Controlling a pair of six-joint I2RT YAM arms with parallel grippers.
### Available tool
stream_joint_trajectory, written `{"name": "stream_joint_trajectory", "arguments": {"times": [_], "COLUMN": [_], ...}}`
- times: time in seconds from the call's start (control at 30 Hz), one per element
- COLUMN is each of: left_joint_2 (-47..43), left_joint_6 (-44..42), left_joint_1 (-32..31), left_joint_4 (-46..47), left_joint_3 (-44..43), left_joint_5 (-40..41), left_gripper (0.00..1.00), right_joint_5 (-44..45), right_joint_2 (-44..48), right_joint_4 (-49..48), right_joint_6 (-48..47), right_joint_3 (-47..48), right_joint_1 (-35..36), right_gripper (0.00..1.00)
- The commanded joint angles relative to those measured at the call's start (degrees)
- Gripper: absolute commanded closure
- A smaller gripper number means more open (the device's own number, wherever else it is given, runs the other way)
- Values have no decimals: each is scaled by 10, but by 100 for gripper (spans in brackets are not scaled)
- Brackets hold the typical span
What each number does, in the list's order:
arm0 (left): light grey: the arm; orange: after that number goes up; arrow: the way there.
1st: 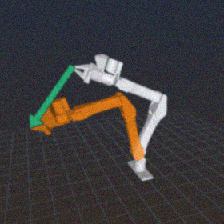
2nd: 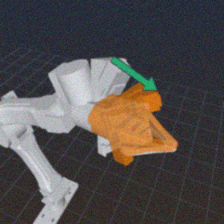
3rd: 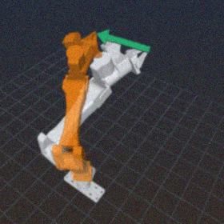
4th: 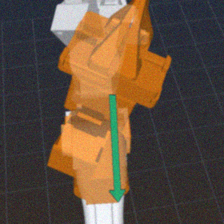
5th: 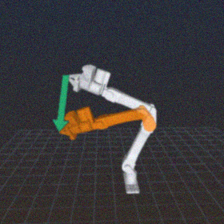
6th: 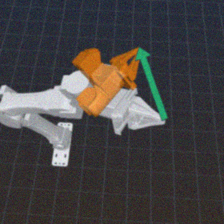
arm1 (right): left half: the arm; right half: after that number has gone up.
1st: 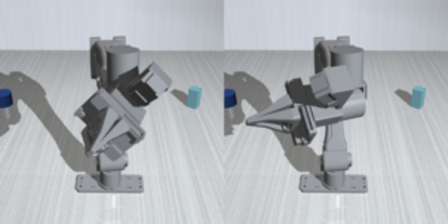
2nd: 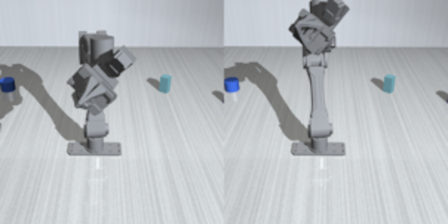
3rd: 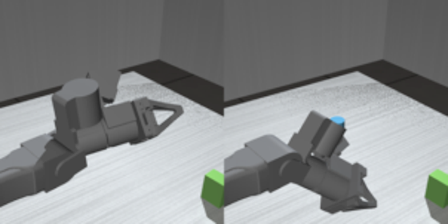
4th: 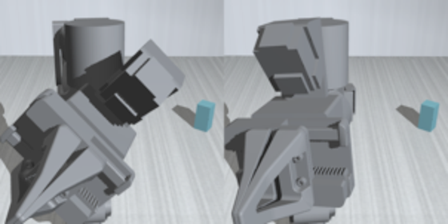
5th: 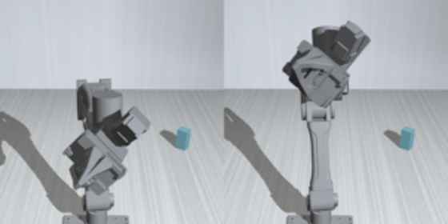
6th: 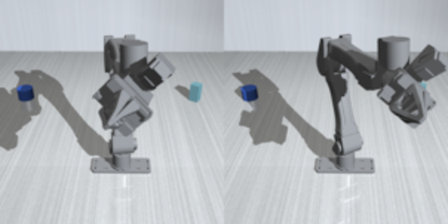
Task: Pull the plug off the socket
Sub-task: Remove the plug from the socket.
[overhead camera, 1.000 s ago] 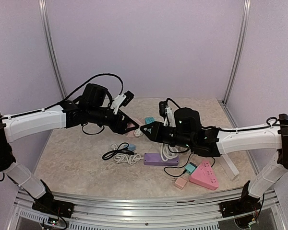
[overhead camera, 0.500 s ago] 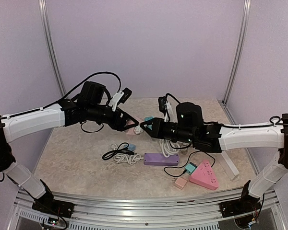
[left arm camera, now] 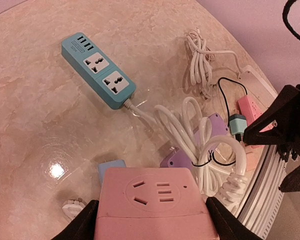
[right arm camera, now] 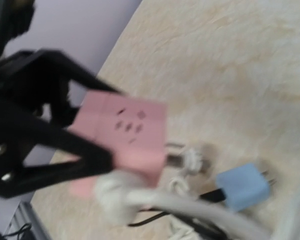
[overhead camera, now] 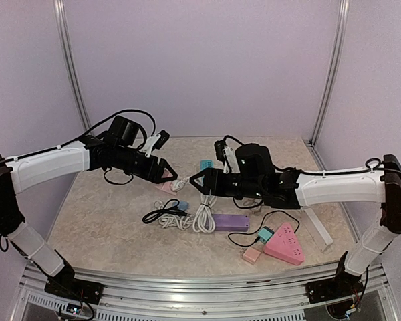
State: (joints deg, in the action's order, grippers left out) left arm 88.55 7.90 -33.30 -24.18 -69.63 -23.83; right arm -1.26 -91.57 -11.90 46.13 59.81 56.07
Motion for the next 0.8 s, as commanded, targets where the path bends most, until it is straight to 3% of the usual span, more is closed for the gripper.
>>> {"name": "stream_joint_trajectory", "arguments": {"times": [0.0, 0.37, 0.77], "left_joint_2": [-10, -11, -18], "left_joint_6": [9, -22, -29], "left_joint_1": [-6, -49, -58], "left_joint_4": [14, -1, 0], "left_joint_3": [-5, -9, -9], "left_joint_5": [33, 104, 104], "left_gripper": [100, 100, 100], "right_joint_5": [-26, -89, -107], "right_joint_2": [-6, -74, -115], "right_joint_4": [23, -18, -39], "right_joint_6": [3, 58, 85], "right_joint_3": [27, 47, 65], "right_joint_1": [13, 10, 2], "right_gripper": [40, 44, 52]}}
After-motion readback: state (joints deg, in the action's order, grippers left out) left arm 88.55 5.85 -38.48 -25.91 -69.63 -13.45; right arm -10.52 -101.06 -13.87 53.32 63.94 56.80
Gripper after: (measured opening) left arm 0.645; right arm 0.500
